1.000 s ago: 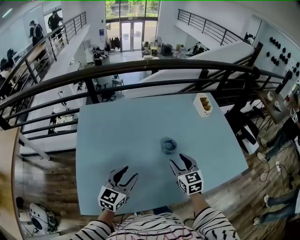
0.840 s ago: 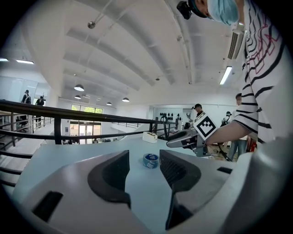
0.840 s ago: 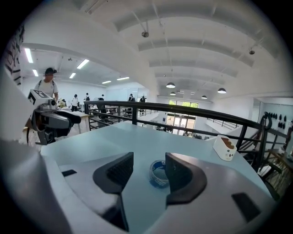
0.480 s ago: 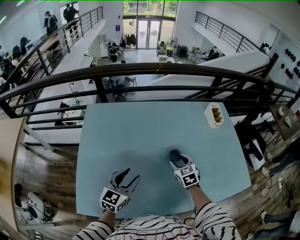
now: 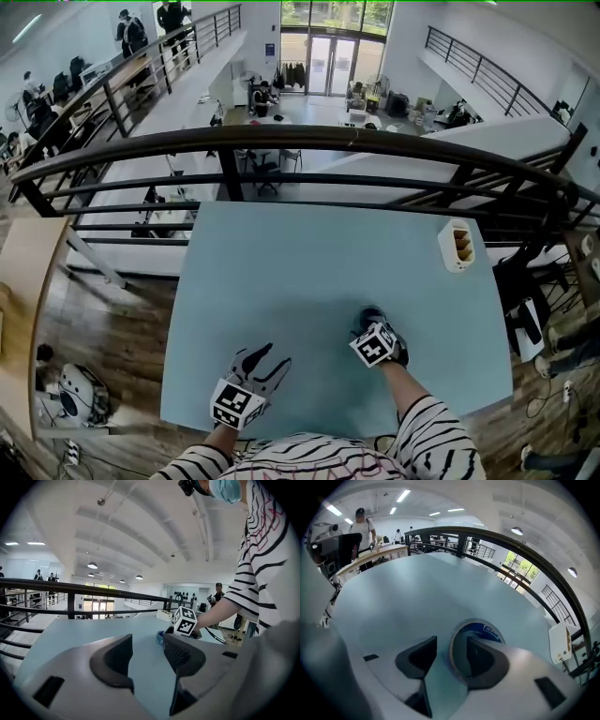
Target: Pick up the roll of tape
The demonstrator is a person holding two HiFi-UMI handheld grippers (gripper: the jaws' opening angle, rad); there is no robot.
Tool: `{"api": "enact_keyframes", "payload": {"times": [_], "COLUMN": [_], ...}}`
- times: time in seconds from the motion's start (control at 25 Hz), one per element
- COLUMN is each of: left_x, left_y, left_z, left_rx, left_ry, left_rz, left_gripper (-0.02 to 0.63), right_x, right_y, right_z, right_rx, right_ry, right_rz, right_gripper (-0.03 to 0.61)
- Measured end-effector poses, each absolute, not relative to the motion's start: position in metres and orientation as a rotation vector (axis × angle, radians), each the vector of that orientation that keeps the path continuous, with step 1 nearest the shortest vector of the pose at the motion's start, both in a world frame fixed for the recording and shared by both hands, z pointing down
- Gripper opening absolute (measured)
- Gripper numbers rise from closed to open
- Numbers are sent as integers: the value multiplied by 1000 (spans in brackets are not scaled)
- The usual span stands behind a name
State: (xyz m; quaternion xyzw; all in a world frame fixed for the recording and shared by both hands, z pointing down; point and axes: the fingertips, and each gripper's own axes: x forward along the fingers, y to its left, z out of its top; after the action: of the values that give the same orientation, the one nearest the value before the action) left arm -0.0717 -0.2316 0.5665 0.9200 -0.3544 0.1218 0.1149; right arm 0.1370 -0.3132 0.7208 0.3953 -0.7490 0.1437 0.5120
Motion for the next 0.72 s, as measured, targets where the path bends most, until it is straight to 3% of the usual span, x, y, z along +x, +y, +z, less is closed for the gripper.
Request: {"api": "enact_keyframes", "payload": {"times": [0.32, 0.44, 0.52, 0.72], "left_x": [-86, -89, -91, -102], "left_y": [-233, -231, -229, -226], "left_z": [565, 563, 562, 556], "left_rx": [2683, 2681, 2682, 2681], "left_ry": [-1073, -1087, -1095, -1130], "left_rz": [359, 354, 355, 363], "left_gripper": [186, 186, 186, 186], "right_x": [133, 136, 140, 137], "right_y": [-316, -315, -312, -305], "right_z": [732, 737, 741, 742], "right_rx": [716, 640, 578, 473], "right_ry": [-1684, -1649, -1618, -1596], "right_rz": [361, 406, 403, 421], "right_gripper": [196, 170, 97, 75]}}
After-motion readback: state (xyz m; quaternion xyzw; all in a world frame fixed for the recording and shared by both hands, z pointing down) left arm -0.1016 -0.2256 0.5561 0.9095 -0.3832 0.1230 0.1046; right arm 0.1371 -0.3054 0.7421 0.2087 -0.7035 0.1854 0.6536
